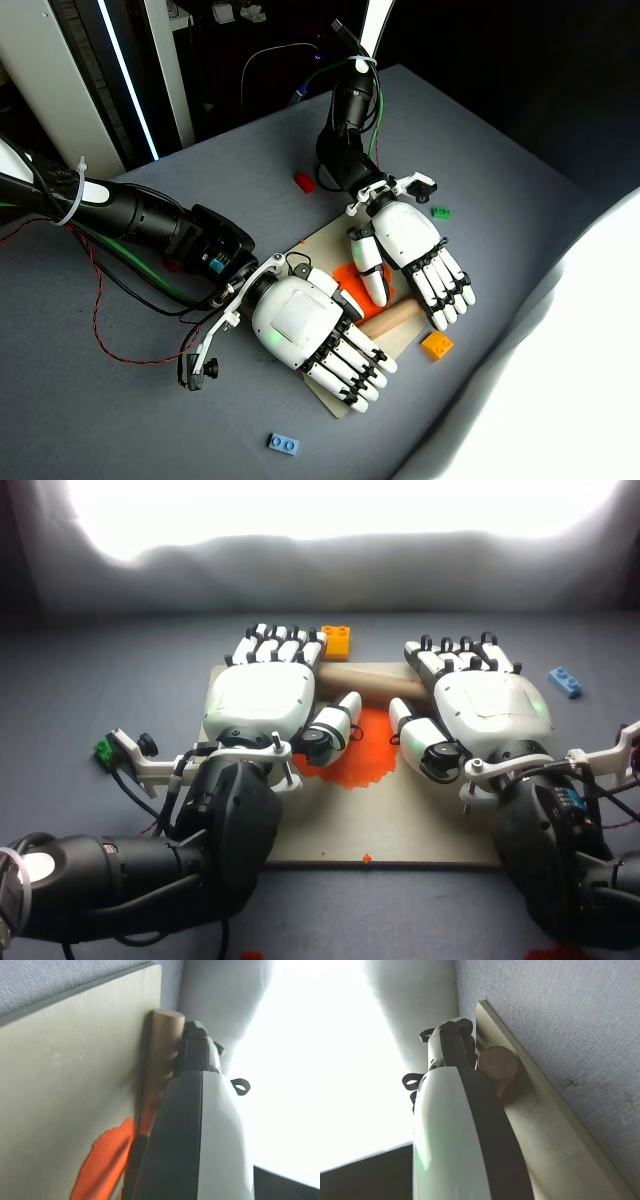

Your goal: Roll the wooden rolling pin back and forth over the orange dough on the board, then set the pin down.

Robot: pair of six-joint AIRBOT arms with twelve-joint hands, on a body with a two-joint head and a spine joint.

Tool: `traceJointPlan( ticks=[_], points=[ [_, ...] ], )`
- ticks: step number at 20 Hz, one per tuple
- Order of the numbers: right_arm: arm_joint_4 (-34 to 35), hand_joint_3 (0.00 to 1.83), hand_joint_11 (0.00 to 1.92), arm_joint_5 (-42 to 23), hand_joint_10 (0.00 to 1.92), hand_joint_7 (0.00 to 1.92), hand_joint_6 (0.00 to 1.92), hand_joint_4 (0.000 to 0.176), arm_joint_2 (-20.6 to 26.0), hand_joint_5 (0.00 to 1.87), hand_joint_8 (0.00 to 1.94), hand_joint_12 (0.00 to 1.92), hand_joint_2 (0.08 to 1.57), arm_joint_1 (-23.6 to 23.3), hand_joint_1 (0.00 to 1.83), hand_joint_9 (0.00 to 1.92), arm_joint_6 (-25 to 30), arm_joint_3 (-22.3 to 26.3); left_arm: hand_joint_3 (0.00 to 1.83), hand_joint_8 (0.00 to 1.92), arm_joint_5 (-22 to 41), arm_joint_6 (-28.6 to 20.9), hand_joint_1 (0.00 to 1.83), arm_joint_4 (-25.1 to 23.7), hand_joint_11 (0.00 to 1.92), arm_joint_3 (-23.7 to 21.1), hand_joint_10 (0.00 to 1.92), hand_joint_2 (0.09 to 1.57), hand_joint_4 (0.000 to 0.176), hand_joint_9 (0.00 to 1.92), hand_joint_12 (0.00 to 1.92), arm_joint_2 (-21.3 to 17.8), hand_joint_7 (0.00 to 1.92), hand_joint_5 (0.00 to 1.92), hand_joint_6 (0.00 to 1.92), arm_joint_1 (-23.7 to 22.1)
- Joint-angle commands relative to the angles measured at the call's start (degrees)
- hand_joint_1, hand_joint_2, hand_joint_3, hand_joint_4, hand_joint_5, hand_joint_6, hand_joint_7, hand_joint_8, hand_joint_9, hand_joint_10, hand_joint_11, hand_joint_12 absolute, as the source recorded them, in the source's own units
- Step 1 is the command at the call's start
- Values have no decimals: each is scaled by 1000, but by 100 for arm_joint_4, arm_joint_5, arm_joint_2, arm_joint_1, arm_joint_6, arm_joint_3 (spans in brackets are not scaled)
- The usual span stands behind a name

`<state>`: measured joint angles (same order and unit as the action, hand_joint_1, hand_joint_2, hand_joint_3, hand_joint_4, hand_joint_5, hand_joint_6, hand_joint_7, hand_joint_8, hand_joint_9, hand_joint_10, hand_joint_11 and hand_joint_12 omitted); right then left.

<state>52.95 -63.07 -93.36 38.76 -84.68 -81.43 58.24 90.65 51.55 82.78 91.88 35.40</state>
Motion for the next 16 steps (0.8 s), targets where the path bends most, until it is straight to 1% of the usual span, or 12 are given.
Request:
traceJointPlan(
  ticks=[1, 2, 4, 9, 13, 16],
  points=[
    [-323, 113, 0, -627, 1, 315, 0, 0, 15, 265, 0, 586, 1571, -14, 0, 276, 13, 7, 0, 1, 432, 31, 0, -310, 0, -4, 3, 1498, 0, 118, 122, -63, 187, 185, 1, -33],
    [-323, 97, 0, -649, 2, 324, 3, 0, 15, 273, 2, 603, 1571, -12, 0, 282, 13, 15, 0, 0, 424, 34, 0, -311, 0, -16, 2, 1500, 0, 107, 97, -72, 176, 173, 0, -33],
    [-323, 89, 0, -686, 0, 300, 0, 0, 15, 251, 0, 568, 1571, -1, 0, 253, 2, 34, 0, 1, 408, 67, 0, -314, 0, -65, 2, 1495, 0, 98, 31, -109, 166, 149, 1, -32],
    [-323, 72, 0, -790, 1, 270, 0, 0, 16, 223, 0, 505, 1571, 29, 0, 224, -38, 112, 0, 1, 345, 78, 0, -410, 0, -148, 0, 1496, 0, 94, 0, -213, 169, 147, 1, 2],
    [-323, 94, 0, -837, 7, 284, 4, 0, 19, 233, 3, 591, 1571, 75, 0, 252, -94, 195, 0, 3, 326, 84, 0, -417, 0, -229, 2, 1490, 0, 93, 0, -275, 173, 157, 4, 36],
    [-323, 89, 0, -911, 5, 264, 1, 0, 22, 228, 1, 493, 1571, 110, 0, 205, -139, 267, 0, 5, 322, 85, 0, -424, 2, -329, 9, 1488, 0, 114, 1, -331, 185, 177, 11, 79]
  ],
)
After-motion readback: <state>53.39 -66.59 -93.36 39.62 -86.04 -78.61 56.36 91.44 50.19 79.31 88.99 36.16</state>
